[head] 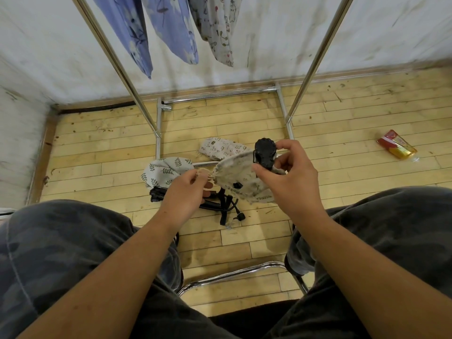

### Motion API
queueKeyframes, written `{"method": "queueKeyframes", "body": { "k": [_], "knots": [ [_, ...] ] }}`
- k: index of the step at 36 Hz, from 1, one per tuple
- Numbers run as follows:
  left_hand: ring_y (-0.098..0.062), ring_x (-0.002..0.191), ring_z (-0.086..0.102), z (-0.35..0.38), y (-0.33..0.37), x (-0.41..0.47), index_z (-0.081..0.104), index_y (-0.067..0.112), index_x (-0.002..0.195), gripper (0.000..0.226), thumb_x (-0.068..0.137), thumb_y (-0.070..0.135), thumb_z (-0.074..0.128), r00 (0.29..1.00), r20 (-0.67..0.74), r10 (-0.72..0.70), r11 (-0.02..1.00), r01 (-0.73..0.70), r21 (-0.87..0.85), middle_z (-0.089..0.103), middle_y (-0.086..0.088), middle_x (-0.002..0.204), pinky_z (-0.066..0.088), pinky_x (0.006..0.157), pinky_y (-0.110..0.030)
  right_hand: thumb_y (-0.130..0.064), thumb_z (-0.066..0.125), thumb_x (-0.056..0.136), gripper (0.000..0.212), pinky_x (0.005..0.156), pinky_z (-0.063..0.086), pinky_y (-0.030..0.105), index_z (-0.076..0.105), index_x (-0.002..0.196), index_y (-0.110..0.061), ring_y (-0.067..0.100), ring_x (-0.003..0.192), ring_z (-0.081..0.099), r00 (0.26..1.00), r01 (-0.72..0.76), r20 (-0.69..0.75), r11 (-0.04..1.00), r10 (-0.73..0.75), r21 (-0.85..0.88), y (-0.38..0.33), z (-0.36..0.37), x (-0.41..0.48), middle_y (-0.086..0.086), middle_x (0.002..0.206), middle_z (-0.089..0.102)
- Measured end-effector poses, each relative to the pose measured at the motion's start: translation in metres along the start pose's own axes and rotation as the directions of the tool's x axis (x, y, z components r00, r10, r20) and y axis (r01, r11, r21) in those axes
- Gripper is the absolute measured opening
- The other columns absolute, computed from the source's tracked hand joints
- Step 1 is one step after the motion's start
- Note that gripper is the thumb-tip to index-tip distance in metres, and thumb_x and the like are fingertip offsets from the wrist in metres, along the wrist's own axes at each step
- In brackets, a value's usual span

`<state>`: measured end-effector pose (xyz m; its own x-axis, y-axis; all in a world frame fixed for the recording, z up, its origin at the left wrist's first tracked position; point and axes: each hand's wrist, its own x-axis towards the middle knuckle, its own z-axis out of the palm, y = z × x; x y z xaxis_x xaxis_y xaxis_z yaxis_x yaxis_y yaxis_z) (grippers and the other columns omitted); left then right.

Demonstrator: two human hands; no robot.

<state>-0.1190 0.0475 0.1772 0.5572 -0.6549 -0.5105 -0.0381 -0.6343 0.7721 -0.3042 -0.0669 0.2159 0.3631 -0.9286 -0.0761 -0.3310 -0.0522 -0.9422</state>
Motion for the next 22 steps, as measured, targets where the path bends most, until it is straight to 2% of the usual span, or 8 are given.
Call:
{"method": "queueKeyframes", "body": {
  "k": [3,8,12,16,18,22],
  "knots": [
    [-0.023,0.097,0.075,-0.0022,0.0016,0.0035,0.067,0.022,0.110,0.023,0.108,0.032,0.047,0.993,-0.040,-0.113,0.978,0.104,-0.183,0.077,0.000,0.101,0.063,0.085,-0.038,-0.021,0.085,0.084,0.041,0.063,0.051,0.012,0.060,0.114,-0.032,-0.001,0.067,0.052,1.000,0.009,-0.003,1.000,-0.009,-0.013,0.0003,0.0005,0.0004,-0.003,0.079,0.052],
    [-0.019,0.092,0.073,-0.0041,0.0037,0.0053,0.065,0.021,0.104,0.017,0.108,0.024,0.049,0.982,-0.062,-0.181,0.934,0.152,-0.323,0.076,-0.004,0.106,0.062,0.089,-0.038,-0.019,0.084,0.086,0.040,0.060,0.048,0.010,0.061,0.117,-0.028,-0.002,0.062,0.049,1.000,0.020,-0.001,0.999,-0.020,-0.033,0.0003,0.0009,0.0013,-0.004,0.076,0.049],
    [-0.013,0.099,0.074,-0.0045,0.0037,0.0045,0.069,0.019,0.108,0.015,0.105,0.021,0.054,0.988,-0.056,-0.144,0.949,0.122,-0.292,0.075,0.001,0.110,0.061,0.089,-0.034,-0.020,0.084,0.085,0.040,0.061,0.050,0.012,0.060,0.116,-0.031,0.000,0.064,0.050,1.000,0.015,0.014,0.999,-0.014,-0.041,0.0022,0.0020,0.0015,-0.005,0.077,0.050],
    [-0.017,0.103,0.074,-0.0056,0.0059,0.0037,0.072,0.016,0.099,0.016,0.102,0.016,0.057,0.991,-0.041,-0.131,0.929,0.108,-0.355,0.076,-0.002,0.110,0.061,0.089,-0.035,-0.021,0.085,0.085,0.040,0.064,0.049,0.011,0.061,0.115,-0.033,-0.001,0.065,0.051,1.000,0.013,0.020,0.999,-0.012,-0.046,0.0032,0.0020,0.0019,-0.005,0.077,0.051],
    [-0.018,0.100,0.074,-0.0051,0.0079,0.0035,0.071,0.017,0.095,0.018,0.103,0.015,0.055,0.989,-0.023,-0.144,0.908,0.123,-0.400,0.076,-0.003,0.106,0.060,0.088,-0.036,-0.021,0.085,0.085,0.041,0.064,0.049,0.010,0.061,0.115,-0.033,-0.002,0.065,0.051,1.000,0.015,0.019,0.999,-0.014,-0.047,0.0034,0.0016,0.0018,-0.005,0.077,0.051],
    [-0.017,0.081,0.070,-0.0050,0.0099,0.0025,0.062,0.017,0.094,0.016,0.105,0.010,0.051,0.989,0.007,-0.151,0.884,0.138,-0.446,0.075,-0.002,0.091,0.059,0.081,-0.037,-0.021,0.085,0.085,0.042,0.063,0.048,0.009,0.060,0.116,-0.033,0.000,0.066,0.049,1.000,0.016,0.006,0.998,-0.015,-0.053,0.0040,0.0011,0.0023,-0.004,0.077,0.050]
  ]
}}
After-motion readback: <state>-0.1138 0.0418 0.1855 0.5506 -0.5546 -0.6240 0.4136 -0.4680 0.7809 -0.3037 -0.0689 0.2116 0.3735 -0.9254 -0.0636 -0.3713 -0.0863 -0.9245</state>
